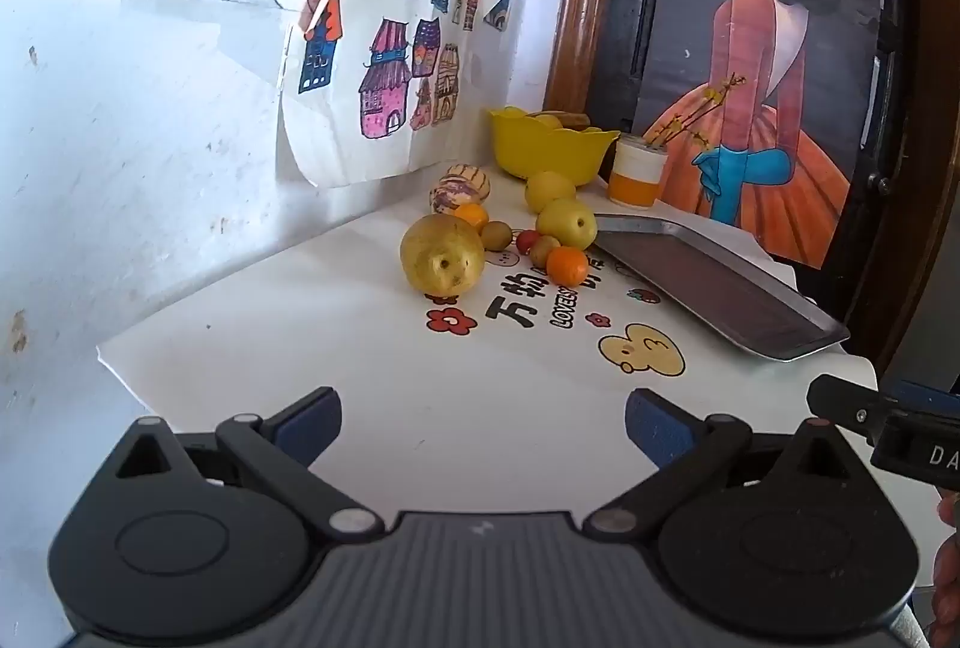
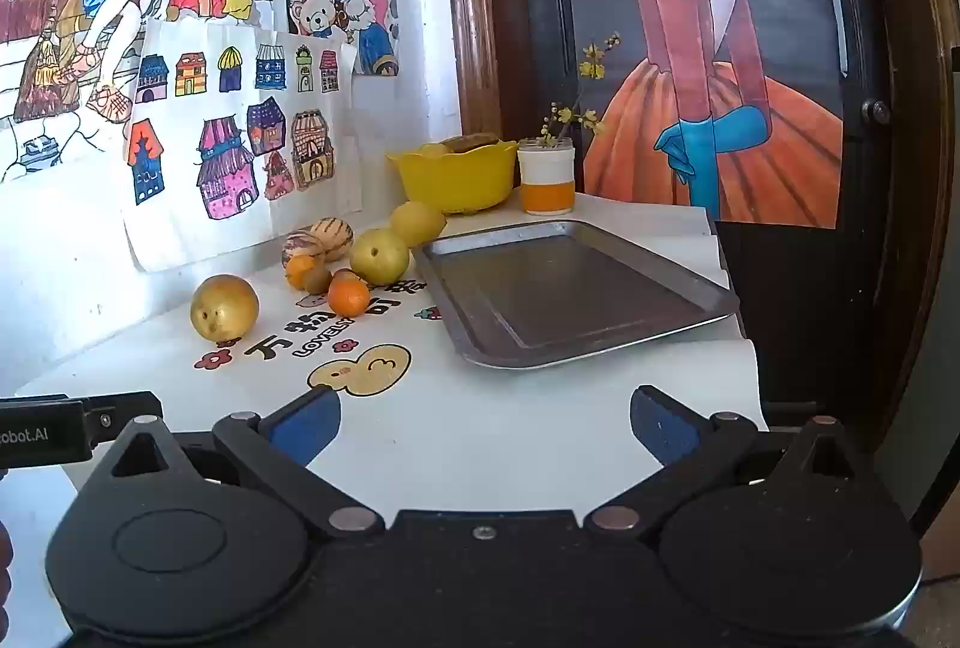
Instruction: Organize fruits
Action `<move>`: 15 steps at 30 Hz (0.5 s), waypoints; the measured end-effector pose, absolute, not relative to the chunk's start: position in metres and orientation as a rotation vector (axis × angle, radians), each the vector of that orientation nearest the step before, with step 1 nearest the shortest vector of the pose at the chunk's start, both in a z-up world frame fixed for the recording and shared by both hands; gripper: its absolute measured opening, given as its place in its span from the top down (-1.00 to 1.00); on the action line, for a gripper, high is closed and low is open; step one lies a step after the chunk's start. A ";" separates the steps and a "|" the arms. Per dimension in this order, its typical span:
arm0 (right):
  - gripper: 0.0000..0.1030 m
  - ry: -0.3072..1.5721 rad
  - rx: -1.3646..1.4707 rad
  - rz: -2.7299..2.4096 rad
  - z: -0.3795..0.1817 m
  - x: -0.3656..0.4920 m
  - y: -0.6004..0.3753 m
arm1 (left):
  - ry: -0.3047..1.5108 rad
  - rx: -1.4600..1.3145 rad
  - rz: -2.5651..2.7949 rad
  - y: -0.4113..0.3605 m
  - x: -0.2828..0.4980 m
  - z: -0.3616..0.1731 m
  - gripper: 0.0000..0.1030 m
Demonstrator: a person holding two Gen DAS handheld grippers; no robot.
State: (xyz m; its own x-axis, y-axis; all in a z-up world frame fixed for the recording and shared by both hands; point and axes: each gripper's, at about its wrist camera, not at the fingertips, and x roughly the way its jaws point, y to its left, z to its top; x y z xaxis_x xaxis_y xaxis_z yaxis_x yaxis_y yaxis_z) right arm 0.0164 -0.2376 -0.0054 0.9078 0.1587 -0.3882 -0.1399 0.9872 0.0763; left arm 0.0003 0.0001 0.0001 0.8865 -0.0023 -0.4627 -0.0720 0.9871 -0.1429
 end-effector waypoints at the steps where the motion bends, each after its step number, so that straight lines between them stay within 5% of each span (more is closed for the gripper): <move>1: -0.99 0.401 0.050 0.154 -0.006 0.016 -0.238 | 0.480 -0.158 0.034 0.000 0.000 0.000 -0.99; 15: -0.99 0.409 0.048 0.152 -0.003 0.019 -0.240 | 0.482 -0.162 0.035 0.007 0.000 -0.003 -0.99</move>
